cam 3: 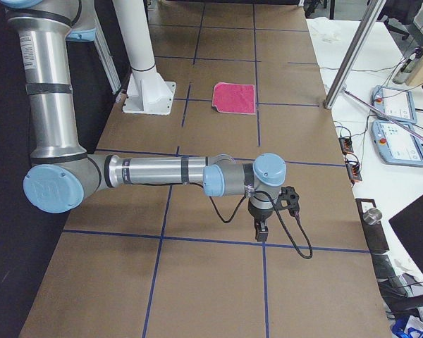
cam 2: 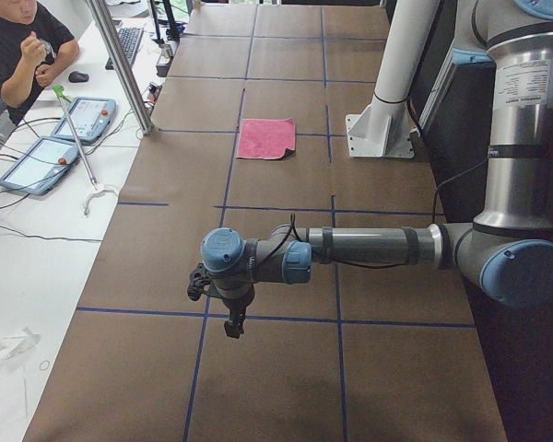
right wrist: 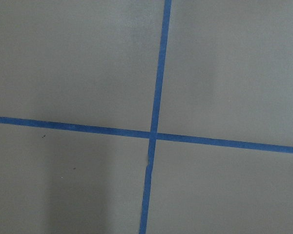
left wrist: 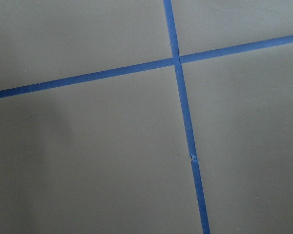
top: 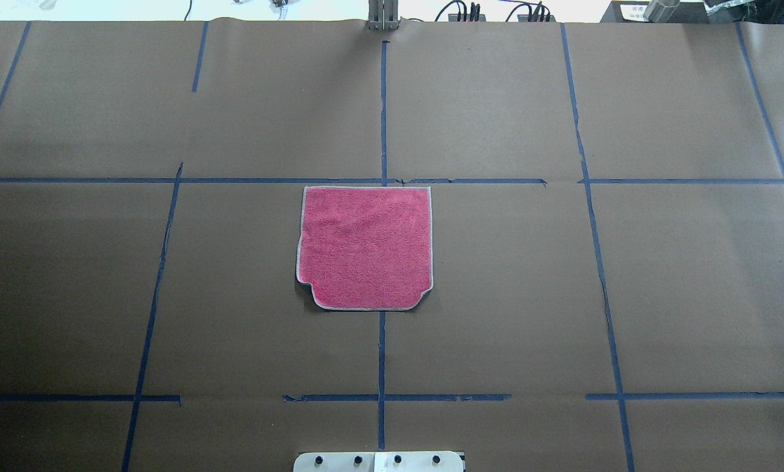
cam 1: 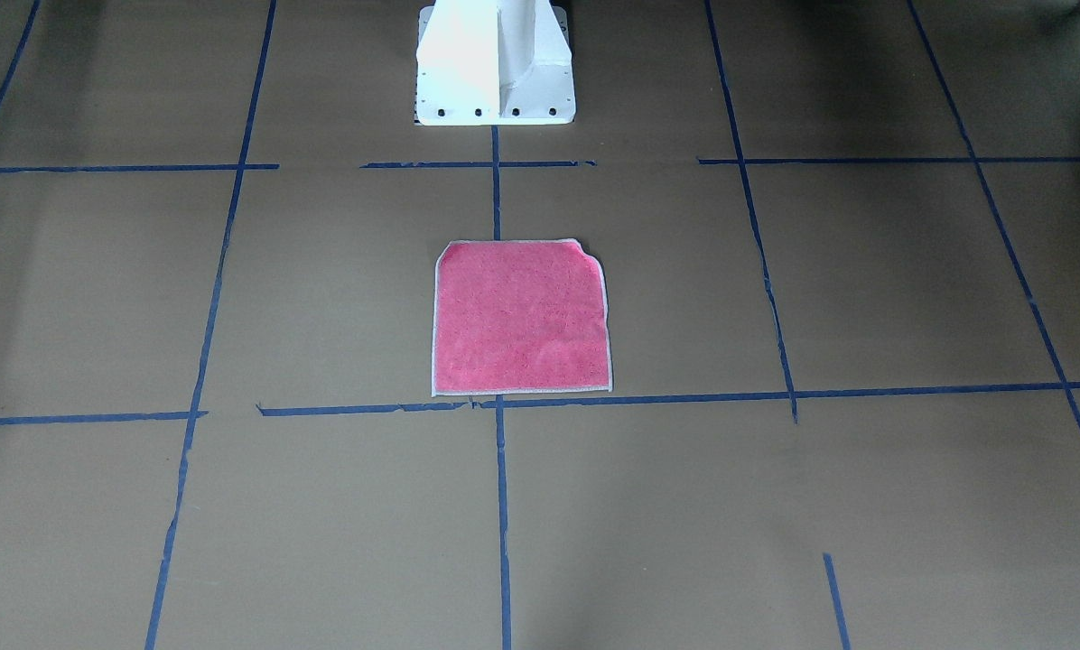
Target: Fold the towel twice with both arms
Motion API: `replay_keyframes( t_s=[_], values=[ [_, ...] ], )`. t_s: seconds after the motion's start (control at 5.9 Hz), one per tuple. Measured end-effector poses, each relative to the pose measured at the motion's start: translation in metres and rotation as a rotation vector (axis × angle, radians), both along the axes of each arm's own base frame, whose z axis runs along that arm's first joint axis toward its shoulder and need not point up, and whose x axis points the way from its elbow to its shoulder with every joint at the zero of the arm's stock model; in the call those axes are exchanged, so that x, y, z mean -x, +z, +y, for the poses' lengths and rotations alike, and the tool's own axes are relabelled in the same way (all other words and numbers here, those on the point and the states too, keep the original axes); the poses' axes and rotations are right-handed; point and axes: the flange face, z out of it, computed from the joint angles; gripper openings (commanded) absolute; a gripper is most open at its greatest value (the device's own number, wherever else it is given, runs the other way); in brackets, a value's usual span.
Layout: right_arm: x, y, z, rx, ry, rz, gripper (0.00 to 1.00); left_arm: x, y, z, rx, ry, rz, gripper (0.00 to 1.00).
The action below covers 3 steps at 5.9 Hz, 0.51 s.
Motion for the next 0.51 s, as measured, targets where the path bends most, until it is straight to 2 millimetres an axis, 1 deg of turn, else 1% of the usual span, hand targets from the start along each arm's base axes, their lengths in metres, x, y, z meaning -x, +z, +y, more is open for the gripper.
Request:
replay_keyframes(
  t_s=[0.51],
  values=[
    [0.0099,0.008,0.0021,0.018,-0.018,0.005,1.0,-0.0007,-0.0046,-0.0044,-0.009,-0.002,0.001,1.0]
  ],
)
